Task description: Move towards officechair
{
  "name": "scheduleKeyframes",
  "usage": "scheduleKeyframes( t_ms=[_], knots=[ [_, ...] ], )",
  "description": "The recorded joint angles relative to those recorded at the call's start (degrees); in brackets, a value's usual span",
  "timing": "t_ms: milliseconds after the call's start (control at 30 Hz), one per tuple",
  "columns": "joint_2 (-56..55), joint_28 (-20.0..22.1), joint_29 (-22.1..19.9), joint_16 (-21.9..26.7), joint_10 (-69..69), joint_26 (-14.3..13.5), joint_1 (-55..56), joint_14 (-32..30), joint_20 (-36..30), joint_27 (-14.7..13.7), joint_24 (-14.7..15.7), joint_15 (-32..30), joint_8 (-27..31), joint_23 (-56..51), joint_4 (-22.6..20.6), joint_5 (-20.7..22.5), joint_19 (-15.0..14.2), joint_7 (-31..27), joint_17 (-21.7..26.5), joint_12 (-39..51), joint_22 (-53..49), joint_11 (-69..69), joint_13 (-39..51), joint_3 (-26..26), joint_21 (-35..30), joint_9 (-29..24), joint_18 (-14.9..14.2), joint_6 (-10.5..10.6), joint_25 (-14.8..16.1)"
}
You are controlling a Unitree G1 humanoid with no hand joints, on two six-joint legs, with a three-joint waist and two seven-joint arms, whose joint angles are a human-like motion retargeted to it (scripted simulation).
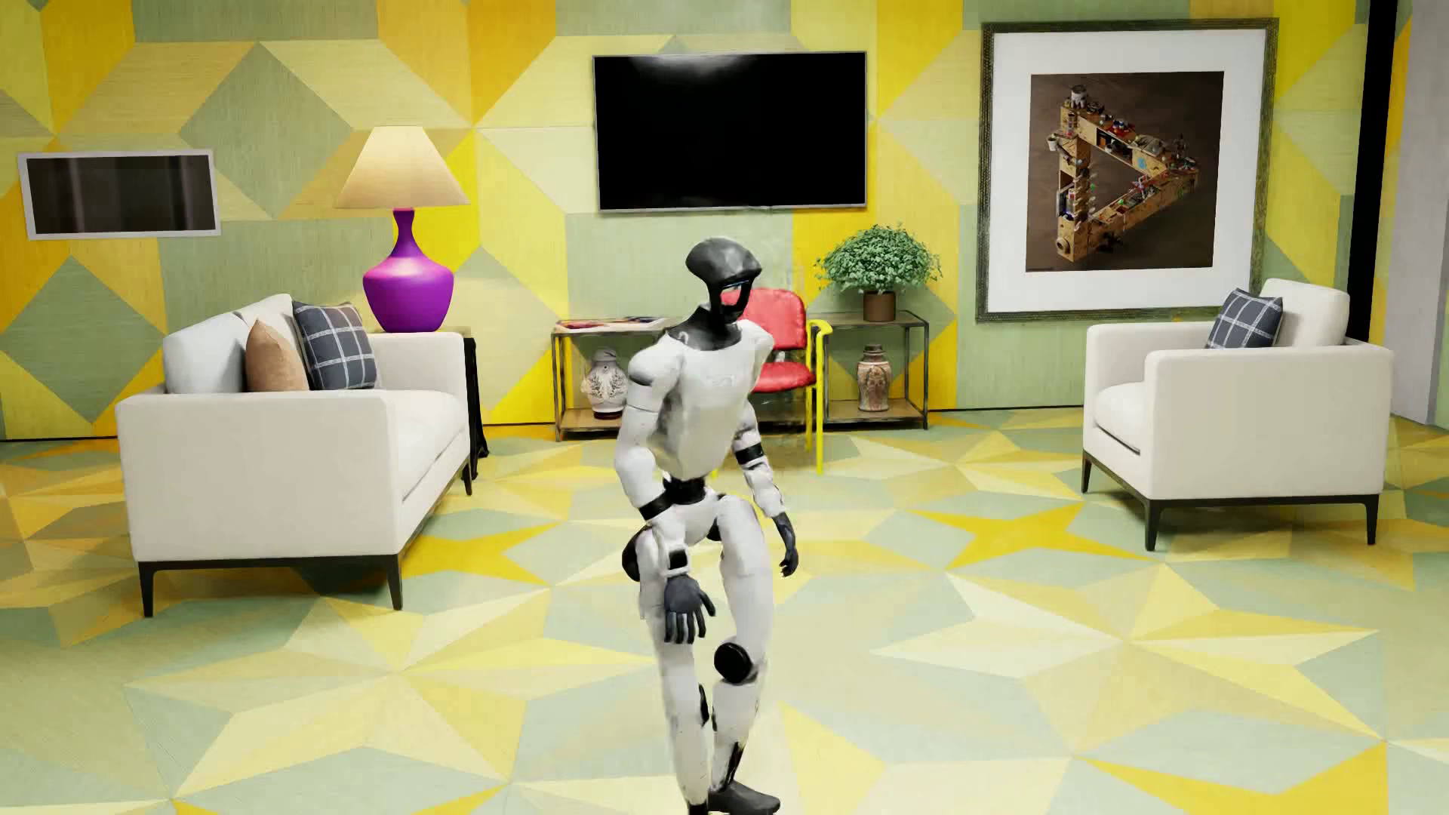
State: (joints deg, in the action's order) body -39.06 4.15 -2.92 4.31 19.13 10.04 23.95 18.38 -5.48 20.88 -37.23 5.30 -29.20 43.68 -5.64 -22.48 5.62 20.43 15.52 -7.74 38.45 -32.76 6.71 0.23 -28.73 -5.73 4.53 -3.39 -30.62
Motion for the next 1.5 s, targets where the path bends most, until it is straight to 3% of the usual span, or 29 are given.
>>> scheduleKeyframes(
  t_ms=[100,167,233,333,367,433,500,567,600,700,733,767,833,867,900,933,1000,1067,1100,1133,1167,1233,1333,1400,1500],
  knots=[
    [-0.92,-0.37,0.9,-0.64,3.12,0.93,-1.9,1.47,0.76,0.25,0.13,-0.58,2.22,-0.19,0.11,-2.49,-2.21,-0.89,-0.01,-0.04,0.15,-8.34,-2.76,-0.13,1.16,0.2,0.64,-0.15,-0.59],
    [-2.61,-0.29,0.66,-1.27,4.91,1.45,-3.28,2.34,1.96,0.44,0.33,-2.54,6.95,0.12,0.51,-2.63,-4.95,-1.22,-0.35,-0.85,0.33,-13.77,-4.36,-0.31,2.75,0.4,0.72,-0.15,0.07],
    [-5.28,-0.35,-0.38,-1.78,5.81,1.97,-5.28,2.63,3.2,0.36,0.18,-3.97,19.24,0.48,1.36,2.02,-8.37,-1.05,-0.37,-2.01,1.03,-18.37,-5.27,-0.5,3.75,0.58,0.21,-0.04,0.53],
    [-1.18,-1.06,1.45,-1.45,6.84,2.69,-7.3,3.99,4.08,0.68,-0.75,1.0,39.67,1.56,3.27,13.65,-13.71,-1.02,0.14,-3.6,3.93,-16.07,-6.11,-0.15,3.0,1.22,-1.05,-0.19,-0.53],
    [2.05,-1.29,1.86,-0.95,7.33,2.96,-7.47,4.78,4.1,0.64,-1.3,5.08,40.17,1.9,3.97,14.2,-13.48,-1.43,0.05,-3.65,5.17,-12.88,-6.85,0.1,3.29,1.5,-1.49,-0.27,-0.29],
    [7.87,-1.79,2.06,0.3,9.79,3.48,-7.03,6.27,4.98,0.72,-1.71,9.37,35.52,3.12,6.28,14.07,-10.7,-2.75,-0.69,-3.57,6.48,-5.36,-7.87,0.6,3.5,1.92,-2.89,0.12,-0.18],
    [9.72,-1.67,3.04,-0.21,17.45,3.84,-3.81,6.51,7.2,0.8,-1.02,9.15,34.64,5.23,9.61,16.06,-11.42,-4.23,-0.26,-3.77,5.34,-2.93,-6.83,1.32,2.07,2.04,-4.78,1.62,-1.46],
    [11.07,-0.75,4.88,-2.31,23.31,2.71,-1.75,5.24,10.01,0.97,0.97,8.19,35.17,8.05,12.54,17.33,-12.56,-5.1,1.68,-5.76,2.98,-0.51,-3.44,2.14,-1.1,2.24,-8.9,2.84,-3.44],
    [11.81,-0.52,4.87,-3.28,24.87,2.32,-1.78,4.96,11.46,1.37,1.88,7.39,35.8,9.3,14.54,17.65,-12.72,-4.6,2.48,-6.47,2.34,1.09,-1.54,2.36,-2.2,2.42,-9.06,3.21,-3.91],
    [14.12,-0.89,3.78,-2.54,25.02,4.24,-5.89,2.1,12.33,1.21,-1.07,4.1,37.68,8.12,23.17,17.69,-13.69,1.21,4.57,-6.02,2.58,6.59,1.68,2.38,-2.02,3.44,-6.27,3.8,-3.45],
    [14.73,-1.94,2.71,-1.5,23.78,4.71,-8.04,1.78,12.08,0.46,-2.89,3.2,37.92,6.49,26.71,17.48,-14.21,4.57,5.25,-5.53,3.0,8.2,1.91,2.14,-1.01,3.93,-4.15,3.98,-2.45],
    [15.24,-3.08,1.24,-0.72,21.69,4.56,-10.81,0.87,12.17,-0.6,-4.14,2.49,37.66,4.34,30.67,17.04,-14.83,9.97,5.94,-4.83,3.31,9.56,1.53,1.7,0.56,4.45,-1.28,4.28,-1.27],
    [16.0,-3.81,-2.05,-0.65,14.49,3.89,-18.37,-4.09,14.01,-1.97,-3.92,1.65,35.89,-0.36,36.84,15.14,-16.35,26.33,7.27,-3.03,3.2,10.97,-1.23,0.5,4.92,5.47,3.85,5.15,0.84],
    [16.45,-3.33,-3.85,-0.92,10.68,3.21,-21.65,-7.85,14.2,-2.44,-3.68,1.34,34.62,-2.38,37.58,13.61,-17.2,33.9,7.63,-1.99,2.69,11.36,-3.41,-0.06,7.68,5.86,-4.11,5.51,1.86],
    [16.75,-2.94,-5.34,-0.87,9.84,2.29,-21.93,-4.64,12.96,-2.53,-4.37,1.31,33.31,-3.72,36.81,12.01,-18.22,33.95,7.59,-0.96,2.1,10.71,-6.07,0.02,10.98,5.97,-9.33,5.79,3.2],
    [17.04,-2.64,-6.5,-1.12,10.64,1.24,-20.69,-1.91,10.8,-1.97,-5.2,0.95,32.11,-4.25,35.48,9.71,-19.23,31.59,7.4,-0.02,1.29,9.69,-8.85,0.21,14.48,5.9,-11.8,5.91,4.65],
    [16.81,-3.06,-8.18,-1.42,14.99,-2.49,-16.2,2.24,6.56,-0.08,-6.05,-2.47,28.16,-2.0,31.13,2.65,-19.8,25.69,5.76,0.59,-0.95,6.46,-13.77,0.71,21.17,5.29,-8.5,5.3,7.24],
    [14.78,-3.38,-5.33,-2.56,14.17,-5.64,-14.63,4.52,3.97,2.79,-5.14,-10.2,26.04,2.11,23.17,-5.86,-19.69,21.52,3.79,-0.48,-4.01,1.18,-16.33,1.07,20.95,4.47,-5.48,4.4,6.48],
    [13.46,-3.29,-1.34,-2.86,13.35,-6.68,-14.47,5.31,3.41,2.8,-4.26,-14.57,23.08,4.23,19.1,-10.89,-17.63,19.53,3.63,-1.25,-5.55,-2.54,-17.61,1.17,17.82,3.91,-3.81,3.77,3.98],
    [12.31,-3.25,2.71,-2.82,13.29,-6.67,-14.01,6.24,3.88,2.05,-2.89,-15.4,19.37,6.07,15.95,-15.55,-10.44,17.16,2.87,-1.9,-6.65,-6.53,-18.67,1.04,14.48,3.39,-2.55,3.03,1.14],
    [11.02,-2.9,5.04,-2.79,13.5,-5.77,-13.38,7.19,5.2,1.45,-1.45,-11.51,19.71,6.73,13.33,-16.23,-5.41,14.46,1.55,-2.38,-7.26,-11.38,-19.74,0.39,12.54,2.93,-1.93,2.47,-0.56],
    [6.91,-1.01,6.53,-3.05,12.19,-3.86,-12.99,8.36,9.21,1.84,1.7,-4.81,27.69,7.36,8.86,-8.41,-6.65,9.13,-3.19,-3.9,-8.99,-21.94,-20.91,-1.22,13.97,2.24,-2.16,1.99,-0.52],
    [0.75,-0.71,4.6,-1.23,7.99,-2.88,-12.78,8.48,12.85,0.55,6.03,-2.38,31.62,3.01,3.38,6.55,-14.34,2.2,-8.54,-4.15,-11.09,-30.33,-23.13,-2.47,18.18,2.21,-3.5,1.69,-0.34],
    [-3.06,-1.23,3.36,0.28,5.7,-2.87,-12.34,7.77,13.34,-1.01,5.76,-2.43,30.46,-1.09,-0.84,14.78,-16.44,-3.82,-9.4,-2.81,-13.08,-30.57,-25.45,-3.15,20.66,2.39,-2.53,1.53,-1.57],
    [-6.68,-0.79,0.8,0.93,5.95,-3.22,-11.07,7.1,9.75,-2.0,5.36,-2.5,31.25,-7.29,-8.86,26.71,-19.74,-15.83,-7.83,4.29,-13.08,-22.03,-30.52,-4.1,23.69,2.63,1.29,1.09,-4.95]
  ],
)
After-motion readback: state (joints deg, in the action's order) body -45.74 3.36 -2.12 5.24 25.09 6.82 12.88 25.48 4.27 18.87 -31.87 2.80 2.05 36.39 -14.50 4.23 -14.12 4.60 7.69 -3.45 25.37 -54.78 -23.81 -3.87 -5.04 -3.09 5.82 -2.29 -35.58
